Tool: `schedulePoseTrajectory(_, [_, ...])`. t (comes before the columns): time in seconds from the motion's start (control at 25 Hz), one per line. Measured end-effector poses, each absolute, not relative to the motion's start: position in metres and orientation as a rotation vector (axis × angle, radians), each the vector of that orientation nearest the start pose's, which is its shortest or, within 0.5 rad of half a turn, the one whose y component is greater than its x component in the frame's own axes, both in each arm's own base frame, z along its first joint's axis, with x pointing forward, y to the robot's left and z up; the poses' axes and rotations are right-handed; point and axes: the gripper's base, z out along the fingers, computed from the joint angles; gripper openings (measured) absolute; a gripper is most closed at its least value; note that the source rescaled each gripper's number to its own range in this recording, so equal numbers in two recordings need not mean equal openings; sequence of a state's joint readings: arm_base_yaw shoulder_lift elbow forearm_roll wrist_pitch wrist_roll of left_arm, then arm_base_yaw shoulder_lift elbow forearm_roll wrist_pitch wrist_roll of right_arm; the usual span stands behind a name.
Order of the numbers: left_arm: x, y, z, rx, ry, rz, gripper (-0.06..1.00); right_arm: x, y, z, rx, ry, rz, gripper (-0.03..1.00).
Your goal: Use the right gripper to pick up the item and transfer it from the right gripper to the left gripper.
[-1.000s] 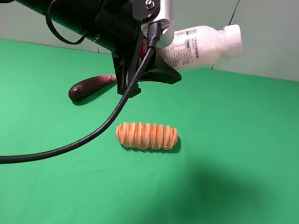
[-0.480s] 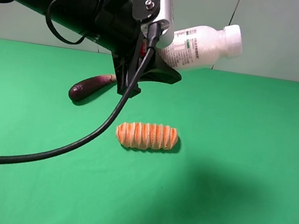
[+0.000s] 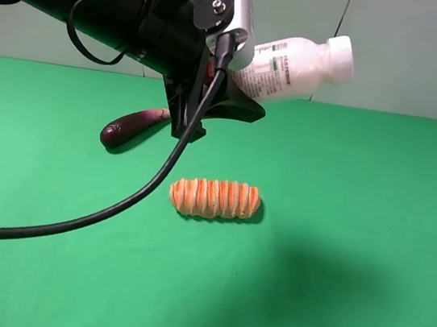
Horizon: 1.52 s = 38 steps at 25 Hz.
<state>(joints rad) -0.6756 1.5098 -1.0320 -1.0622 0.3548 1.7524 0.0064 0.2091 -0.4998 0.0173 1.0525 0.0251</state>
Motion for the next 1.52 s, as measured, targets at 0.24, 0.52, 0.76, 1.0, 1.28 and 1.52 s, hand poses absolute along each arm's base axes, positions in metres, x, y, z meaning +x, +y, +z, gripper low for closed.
schedulePoseTrajectory(0.24, [0.244, -0.231, 0.285, 1.493, 1.509, -0.3, 0.02, 0.028, 0.002, 0.275, 0.021, 2.218, 0.038, 1.0])
schedulePoseTrajectory(0.52, [0.244, -0.231, 0.285, 1.493, 1.509, -0.3, 0.02, -0.001, 0.001, 0.278, 0.018, 2.017, 0.035, 1.0])
schedulePoseTrajectory(0.76, [0.244, -0.231, 0.286, 1.487, 1.515, -0.304, 0.02, -0.003, 0.001, 0.278, 0.017, 2.006, 0.032, 1.0])
schedulePoseTrajectory(1.0, [0.244, -0.231, 0.285, 1.488, 1.515, -0.305, 0.02, -0.003, 0.001, 0.278, 0.017, 2.005, 0.032, 1.0])
schedulePoseTrajectory(1.28, [0.244, -0.231, 0.286, 1.486, 1.515, -0.302, 0.02, -0.003, 0.001, 0.278, 0.017, 2.003, 0.032, 1.0])
schedulePoseTrajectory(1.52, [0.244, -0.231, 0.285, 1.489, 1.514, -0.304, 0.02, -0.003, 0.001, 0.278, 0.017, 2.003, 0.032, 1.0])
